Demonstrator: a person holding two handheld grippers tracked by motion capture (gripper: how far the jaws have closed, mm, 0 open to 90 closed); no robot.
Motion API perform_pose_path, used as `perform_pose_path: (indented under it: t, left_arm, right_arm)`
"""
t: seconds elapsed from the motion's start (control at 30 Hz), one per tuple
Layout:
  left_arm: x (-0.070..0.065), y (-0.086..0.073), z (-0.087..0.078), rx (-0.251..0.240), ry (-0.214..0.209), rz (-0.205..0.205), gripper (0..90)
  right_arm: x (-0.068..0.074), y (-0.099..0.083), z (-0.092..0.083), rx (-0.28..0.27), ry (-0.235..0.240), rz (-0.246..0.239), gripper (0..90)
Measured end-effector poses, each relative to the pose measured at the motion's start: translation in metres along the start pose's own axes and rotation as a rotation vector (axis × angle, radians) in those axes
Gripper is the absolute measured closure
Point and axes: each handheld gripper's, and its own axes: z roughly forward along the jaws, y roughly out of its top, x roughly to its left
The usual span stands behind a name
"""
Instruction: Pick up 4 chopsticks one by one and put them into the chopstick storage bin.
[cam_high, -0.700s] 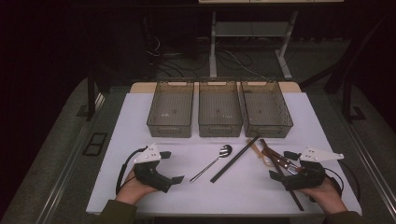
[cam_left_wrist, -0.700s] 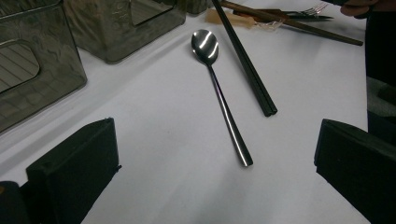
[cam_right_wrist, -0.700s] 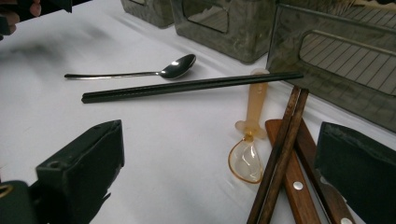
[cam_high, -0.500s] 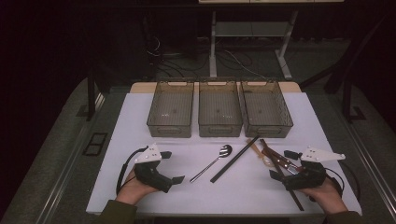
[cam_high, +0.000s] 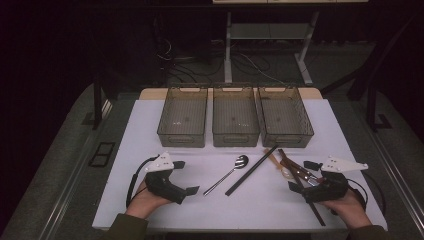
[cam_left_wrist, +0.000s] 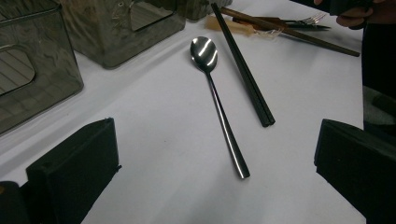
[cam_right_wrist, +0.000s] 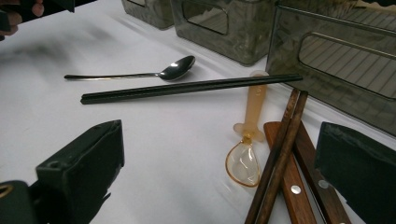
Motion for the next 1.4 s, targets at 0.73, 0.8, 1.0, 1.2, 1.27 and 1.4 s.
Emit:
perform_pose_path:
  t: [0.73, 0.8, 1.0, 1.2, 1.27, 1.4]
  left_arm:
    - [-0.008, 0.013, 0.016, 0.000, -0.023, 0.008, 0.0]
    - [-0.009, 0.014, 0.019, 0.002, -0.023, 0.006, 0.0]
    - [-0.010, 0.019, 0.025, 0.002, -0.023, 0.000, 0.0]
    - [-0.010, 0.023, 0.031, 0.004, -0.015, 0.001, 1.3]
    - [-0.010, 0.024, 0.034, 0.007, -0.016, -0.001, 2.1]
    - [-0.010, 0.025, 0.037, 0.015, -0.017, 0.009, 3.1]
  right_arm:
    - [0.001, 0.003, -0.001, -0.010, 0.011, -0.010, 2.0]
    - [0.001, 0.003, 0.000, -0.007, 0.011, -0.010, 2.0]
    - [0.002, 0.003, 0.000, -0.008, 0.010, -0.007, 2.0]
    - [0.001, 0.004, -0.001, -0.016, 0.007, 0.005, 2.0]
    - [0.001, 0.003, -0.001, -0.017, 0.003, 0.004, 2.0]
    - [0.001, 0.003, -0.001, -0.020, 0.003, 0.006, 2.0]
